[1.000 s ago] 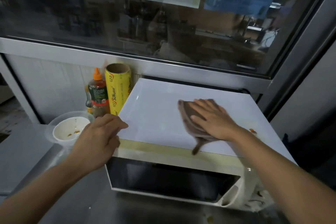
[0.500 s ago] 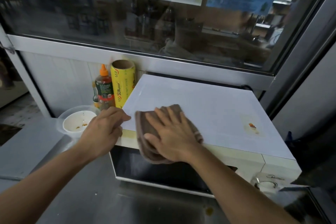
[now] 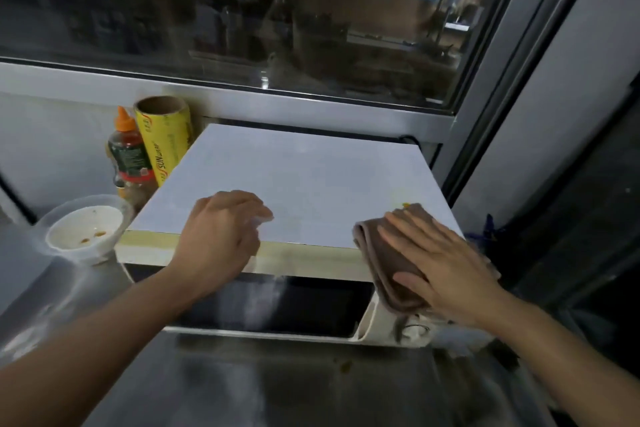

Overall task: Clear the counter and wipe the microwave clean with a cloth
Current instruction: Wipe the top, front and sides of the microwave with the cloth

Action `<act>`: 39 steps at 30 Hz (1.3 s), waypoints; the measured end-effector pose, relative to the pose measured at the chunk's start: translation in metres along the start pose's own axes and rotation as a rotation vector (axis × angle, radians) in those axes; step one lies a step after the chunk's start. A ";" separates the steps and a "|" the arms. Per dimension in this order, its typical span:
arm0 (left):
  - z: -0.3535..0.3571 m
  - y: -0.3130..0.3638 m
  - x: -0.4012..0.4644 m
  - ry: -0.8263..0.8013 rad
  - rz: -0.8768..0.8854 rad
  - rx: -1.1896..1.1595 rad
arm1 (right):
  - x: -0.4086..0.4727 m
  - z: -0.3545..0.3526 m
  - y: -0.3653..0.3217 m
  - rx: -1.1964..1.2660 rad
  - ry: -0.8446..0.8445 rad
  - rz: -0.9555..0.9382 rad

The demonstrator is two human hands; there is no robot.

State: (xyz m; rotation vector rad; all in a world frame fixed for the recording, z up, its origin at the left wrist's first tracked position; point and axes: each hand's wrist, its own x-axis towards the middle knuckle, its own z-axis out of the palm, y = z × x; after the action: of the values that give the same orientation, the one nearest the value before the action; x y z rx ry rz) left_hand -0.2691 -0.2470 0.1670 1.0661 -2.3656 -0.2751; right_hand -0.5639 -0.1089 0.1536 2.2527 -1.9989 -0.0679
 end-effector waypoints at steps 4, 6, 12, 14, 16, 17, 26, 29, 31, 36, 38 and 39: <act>0.015 0.024 0.009 -0.083 -0.028 0.054 | -0.020 0.005 0.031 0.163 0.021 0.071; 0.016 0.024 0.009 -0.082 -0.038 0.072 | -0.014 0.007 0.046 0.435 0.030 0.159; 0.019 0.028 0.014 -0.099 -0.068 0.094 | 0.062 0.016 0.093 0.670 0.007 0.334; 0.022 0.029 0.015 -0.075 -0.073 0.092 | 0.086 0.015 0.104 0.690 0.019 0.360; 0.024 0.028 0.015 -0.054 -0.081 0.092 | 0.097 0.015 0.111 0.729 0.019 0.378; 0.025 0.029 0.016 -0.042 -0.085 0.096 | 0.099 0.016 0.112 0.748 0.020 0.381; 0.030 0.027 0.011 -0.017 -0.065 0.129 | 0.012 0.021 0.065 0.768 0.106 0.348; 0.025 0.022 0.010 -0.087 -0.029 0.113 | -0.029 0.028 0.035 0.708 0.259 0.318; 0.017 0.017 0.004 -0.108 0.011 0.078 | -0.048 0.032 0.020 0.572 0.349 0.315; -0.013 -0.019 -0.030 0.059 0.083 0.117 | -0.047 0.050 -0.014 -0.032 0.434 0.383; -0.026 -0.043 -0.043 0.089 0.047 0.161 | -0.036 0.056 -0.033 -0.136 0.473 0.435; -0.031 -0.055 -0.047 0.105 0.014 0.174 | -0.030 0.059 -0.042 -0.165 0.505 0.453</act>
State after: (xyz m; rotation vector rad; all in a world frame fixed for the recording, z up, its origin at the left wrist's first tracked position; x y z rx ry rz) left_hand -0.1917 -0.2479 0.1538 1.1136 -2.3343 -0.0067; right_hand -0.5333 -0.0780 0.0883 1.4804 -2.0544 0.3312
